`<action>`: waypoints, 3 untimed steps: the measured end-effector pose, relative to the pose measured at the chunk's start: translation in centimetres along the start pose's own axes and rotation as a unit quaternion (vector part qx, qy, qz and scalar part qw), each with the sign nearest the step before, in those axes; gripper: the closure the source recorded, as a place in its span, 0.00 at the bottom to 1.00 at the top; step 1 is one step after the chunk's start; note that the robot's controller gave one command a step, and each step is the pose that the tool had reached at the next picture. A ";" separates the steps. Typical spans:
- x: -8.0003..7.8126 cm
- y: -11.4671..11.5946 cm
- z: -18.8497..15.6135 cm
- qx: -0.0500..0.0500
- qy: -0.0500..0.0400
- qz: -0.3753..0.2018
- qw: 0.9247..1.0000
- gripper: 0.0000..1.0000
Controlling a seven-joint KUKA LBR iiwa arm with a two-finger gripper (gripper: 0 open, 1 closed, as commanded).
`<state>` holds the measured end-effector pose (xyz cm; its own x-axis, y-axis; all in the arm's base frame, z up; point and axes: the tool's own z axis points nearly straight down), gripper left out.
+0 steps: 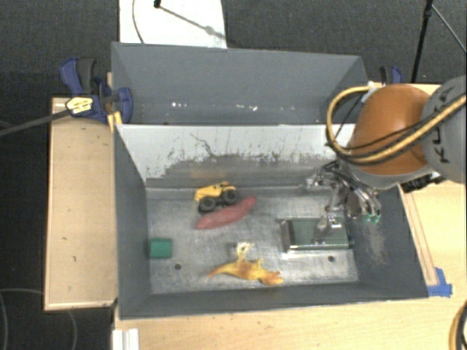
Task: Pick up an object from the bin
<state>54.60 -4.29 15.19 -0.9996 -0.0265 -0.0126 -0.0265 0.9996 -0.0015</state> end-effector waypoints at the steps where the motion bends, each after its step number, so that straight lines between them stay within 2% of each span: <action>1: 0.9 -0.2 6.9 -0.001 0.003 -0.004 1.000 0.00; 2: 5.3 -1.2 6.6 0.000 0.007 0.181 0.984 1.00; 3: 5.3 -1.2 6.6 0.000 0.007 0.180 0.984 1.00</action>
Offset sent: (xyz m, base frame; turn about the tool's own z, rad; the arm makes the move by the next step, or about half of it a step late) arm -0.0515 -0.0133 -0.0663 0.3640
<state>49.42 -5.59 8.51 -0.9443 0.3291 0.0019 0.3291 0.9443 0.0000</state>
